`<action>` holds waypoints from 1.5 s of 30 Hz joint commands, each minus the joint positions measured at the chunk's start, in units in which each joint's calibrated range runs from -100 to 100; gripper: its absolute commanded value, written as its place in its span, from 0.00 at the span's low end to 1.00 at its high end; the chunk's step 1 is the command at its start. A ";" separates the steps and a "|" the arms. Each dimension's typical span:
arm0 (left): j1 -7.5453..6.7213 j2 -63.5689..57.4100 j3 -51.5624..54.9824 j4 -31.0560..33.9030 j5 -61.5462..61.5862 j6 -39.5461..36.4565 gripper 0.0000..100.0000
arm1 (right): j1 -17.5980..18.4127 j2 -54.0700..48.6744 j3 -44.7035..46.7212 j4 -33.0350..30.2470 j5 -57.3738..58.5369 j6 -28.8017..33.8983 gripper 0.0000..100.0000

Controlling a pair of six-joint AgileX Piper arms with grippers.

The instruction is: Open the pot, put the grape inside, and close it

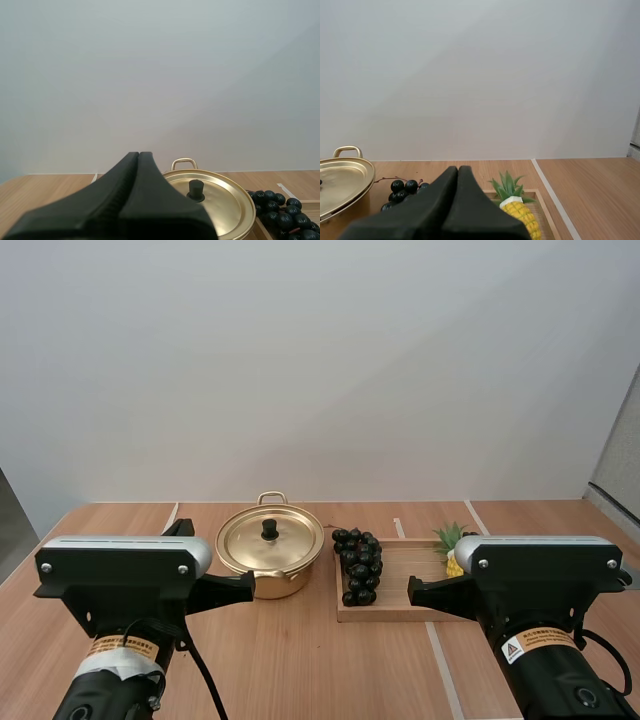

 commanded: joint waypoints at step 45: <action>-0.08 1.54 -25.35 1.37 -3.55 12.16 0.00 | 0.10 9.94 -35.69 -12.32 23.72 -1.08 0.00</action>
